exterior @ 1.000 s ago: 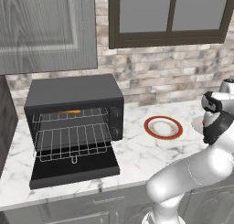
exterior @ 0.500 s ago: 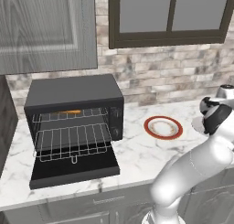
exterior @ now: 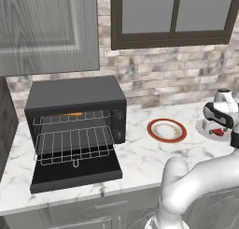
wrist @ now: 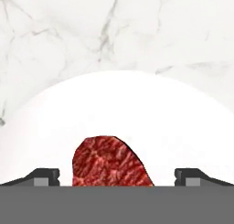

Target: Open the toaster oven door. Place the hotdog bun on the top rack in the toaster oven and place the steak on the bottom rack.

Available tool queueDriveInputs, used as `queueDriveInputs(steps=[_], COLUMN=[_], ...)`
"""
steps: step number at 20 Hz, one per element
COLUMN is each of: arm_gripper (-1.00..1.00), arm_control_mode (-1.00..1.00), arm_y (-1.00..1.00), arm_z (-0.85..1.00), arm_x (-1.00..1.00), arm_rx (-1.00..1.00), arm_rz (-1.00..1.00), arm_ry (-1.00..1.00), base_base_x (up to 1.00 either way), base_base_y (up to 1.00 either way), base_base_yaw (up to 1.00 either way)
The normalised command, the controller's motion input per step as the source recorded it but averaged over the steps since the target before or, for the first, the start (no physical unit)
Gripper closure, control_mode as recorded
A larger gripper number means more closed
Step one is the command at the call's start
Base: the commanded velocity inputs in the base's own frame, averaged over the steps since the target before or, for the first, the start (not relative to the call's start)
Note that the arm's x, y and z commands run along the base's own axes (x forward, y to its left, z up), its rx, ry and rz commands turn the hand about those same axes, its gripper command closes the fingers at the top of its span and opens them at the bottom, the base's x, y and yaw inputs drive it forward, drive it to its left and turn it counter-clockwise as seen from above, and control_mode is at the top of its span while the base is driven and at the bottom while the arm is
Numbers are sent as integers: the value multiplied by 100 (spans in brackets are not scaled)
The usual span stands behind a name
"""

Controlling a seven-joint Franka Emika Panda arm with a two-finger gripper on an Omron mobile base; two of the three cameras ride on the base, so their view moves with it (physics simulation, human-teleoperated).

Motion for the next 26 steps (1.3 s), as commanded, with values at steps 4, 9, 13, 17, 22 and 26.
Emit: queueDriveInputs(steps=[4,9,13,17,22,26], arm_gripper=[-100,100,100,100,100,100], arm_control_mode=[-100,-100,-100,-100,-100,-100], arm_y=[-21,-9,-1,52,91,100], arm_z=[-38,-50,-14,37,91,99], arm_x=[18,0,-31,-61,-76,-96], arm_rx=[0,2,4,0,-9,-8], arm_rz=[0,1,8,15,25,37], arm_ry=[3,0,0,0,-2,0], base_base_x=[0,0,0,0,0,0], base_base_y=[0,0,0,0,0,0], base_base_yaw=[0,0,0,0,0,0])
